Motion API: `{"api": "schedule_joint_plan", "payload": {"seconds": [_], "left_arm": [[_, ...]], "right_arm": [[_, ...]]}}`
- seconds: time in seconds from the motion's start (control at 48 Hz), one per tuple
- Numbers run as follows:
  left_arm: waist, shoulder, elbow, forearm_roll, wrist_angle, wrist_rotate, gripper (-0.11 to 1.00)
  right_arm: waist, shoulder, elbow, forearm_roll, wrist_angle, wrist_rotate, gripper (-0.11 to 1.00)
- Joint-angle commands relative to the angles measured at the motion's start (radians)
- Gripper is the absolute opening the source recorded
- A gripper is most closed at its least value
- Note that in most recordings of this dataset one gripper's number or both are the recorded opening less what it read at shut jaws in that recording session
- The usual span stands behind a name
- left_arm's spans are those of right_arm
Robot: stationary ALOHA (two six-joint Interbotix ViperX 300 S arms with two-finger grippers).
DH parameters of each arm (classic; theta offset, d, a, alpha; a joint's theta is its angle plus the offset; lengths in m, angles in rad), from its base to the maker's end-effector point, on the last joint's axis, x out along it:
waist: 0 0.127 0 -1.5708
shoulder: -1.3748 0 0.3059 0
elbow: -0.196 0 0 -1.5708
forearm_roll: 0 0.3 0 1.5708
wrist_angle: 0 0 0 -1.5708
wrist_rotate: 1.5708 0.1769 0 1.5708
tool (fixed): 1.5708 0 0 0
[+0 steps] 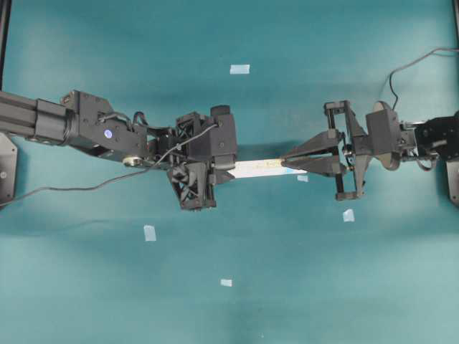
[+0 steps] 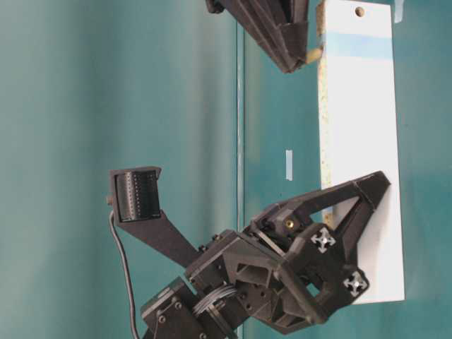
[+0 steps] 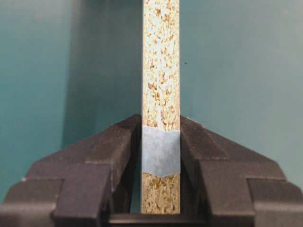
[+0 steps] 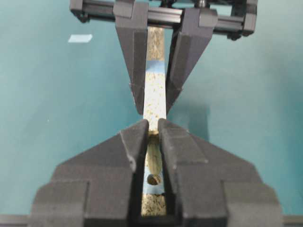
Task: Move the wooden board into place and insert the rod into its hole.
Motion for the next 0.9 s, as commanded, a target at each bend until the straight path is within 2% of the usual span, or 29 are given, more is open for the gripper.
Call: {"api": "schedule_joint_plan", "payload": {"seconds": [0.0, 0.874], "left_arm": [[0.000, -0.021, -0.005, 0.002, 0.003, -0.006, 0.22], [-0.003, -0.021, -0.005, 0.002, 0.003, -0.008, 0.22]], "right_arm": [[0.003, -0.009, -0.002, -0.002, -0.009, 0.000, 0.10], [0.012, -0.003, 0.015, 0.005, 0.031, -0.002, 0.10]]}}
